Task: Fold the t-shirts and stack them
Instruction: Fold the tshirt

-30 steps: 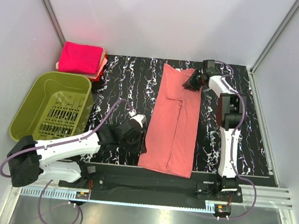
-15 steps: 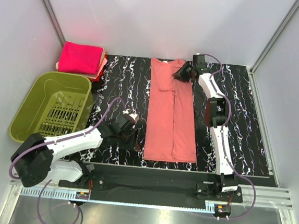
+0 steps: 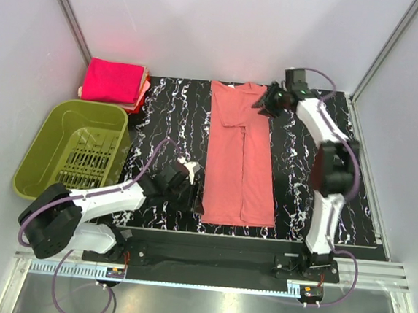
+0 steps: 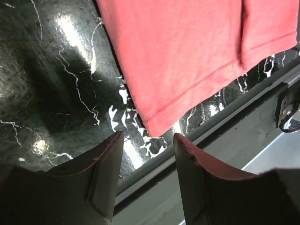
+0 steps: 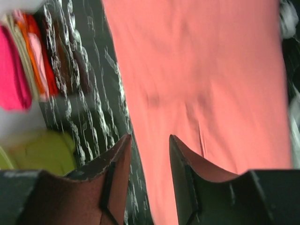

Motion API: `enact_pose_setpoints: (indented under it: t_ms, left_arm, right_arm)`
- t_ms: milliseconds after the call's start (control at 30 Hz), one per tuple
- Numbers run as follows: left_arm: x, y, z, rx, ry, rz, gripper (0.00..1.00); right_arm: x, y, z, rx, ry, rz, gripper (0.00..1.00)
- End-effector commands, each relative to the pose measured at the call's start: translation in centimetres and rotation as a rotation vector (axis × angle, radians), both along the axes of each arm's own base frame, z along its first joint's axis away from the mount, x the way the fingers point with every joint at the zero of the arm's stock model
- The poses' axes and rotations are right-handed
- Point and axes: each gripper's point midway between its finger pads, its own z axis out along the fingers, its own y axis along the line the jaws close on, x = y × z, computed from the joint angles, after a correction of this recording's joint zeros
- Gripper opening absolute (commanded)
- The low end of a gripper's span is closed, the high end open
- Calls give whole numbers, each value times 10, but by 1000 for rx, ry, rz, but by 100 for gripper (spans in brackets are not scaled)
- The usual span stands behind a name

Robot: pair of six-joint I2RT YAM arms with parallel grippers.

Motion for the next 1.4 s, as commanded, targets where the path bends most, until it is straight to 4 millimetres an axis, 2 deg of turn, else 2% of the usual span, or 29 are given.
enact_pose_setpoints:
  t_ms: [0, 33, 67, 100, 133, 167, 200, 233, 267, 333, 367, 433, 467, 500, 633, 700, 867, 1000, 1100, 1267, 1300, 1367]
  left_arm:
    - [-1, -4, -4, -50, -6, 3, 52]
    - [0, -1, -6, -35, -14, 13, 52]
    - [-1, 2, -10, -20, -16, 10, 54]
    - [-1, 3, -12, -14, -17, 7, 54]
    - [-3, 4, -17, -2, 0, 0, 54]
    - [-4, 3, -19, 0, 6, -8, 54]
    - [-5, 2, -20, -1, 14, -10, 54]
    - [-6, -2, -22, -14, 25, -18, 54]
    - [-5, -5, -22, -28, 23, -17, 54]
    - [-5, -9, -25, -43, 37, -7, 53]
    - [-5, -9, -27, -41, 46, -1, 53]
    - [-6, -9, -32, -29, 61, 1, 50]
    - [-5, -8, -34, -23, 69, 8, 45]
    - [-7, -6, -38, -5, 85, 13, 27]
    - [-9, -2, -40, 13, 100, 33, 0]
    - [-10, 5, -40, 44, 100, 43, 0]
    - [-19, 23, -41, 89, 99, 65, 0]
    - [-21, 38, -37, 120, 69, 100, 0]
    - [-23, 41, -37, 130, 77, 94, 0]
    - [-22, 40, -31, 125, 74, 98, 0]
    - [-22, 41, -30, 128, 69, 100, 11]
    - [-21, 41, -26, 137, 66, 96, 23]
  right_arm:
    - [-97, -37, 7, -107, 129, -71, 44]
    - [-126, -46, 22, -122, 134, -94, 43]
    - [-167, -57, -17, -153, 251, -119, 42]
    - [-187, -62, -21, -158, 270, -134, 42]
    - [-207, -66, -8, -148, 237, -146, 38]
    - [-241, -70, -33, -156, 317, -146, 38]
    - [-257, -72, -37, -151, 331, -143, 37]
    - [-273, -73, -29, -138, 308, -141, 36]
    - [-299, -76, -47, -145, 363, -143, 37]
    - [-320, -81, -50, -142, 355, -158, 38]
    - [-336, -83, -64, -141, 402, -170, 39]
    - [-352, -81, -71, -112, 429, -176, 41]
    - [-355, -80, -73, -107, 435, -183, 41]
    - [-357, -80, -72, -99, 428, -189, 41]
    - [-358, -83, -71, -89, 401, -228, 41]
    - [-359, -81, -75, -82, 411, -225, 40]
    - [-384, -75, -97, -69, 485, -226, 40]
    - [-387, -68, -95, -51, 446, -219, 40]
    - [-389, -66, -97, -73, 464, -198, 39]
    - [-394, -53, -98, -83, 480, -148, 30]
    - [-396, -52, -99, -90, 488, -138, 29]
    - [-400, -48, -99, -94, 490, -127, 26]
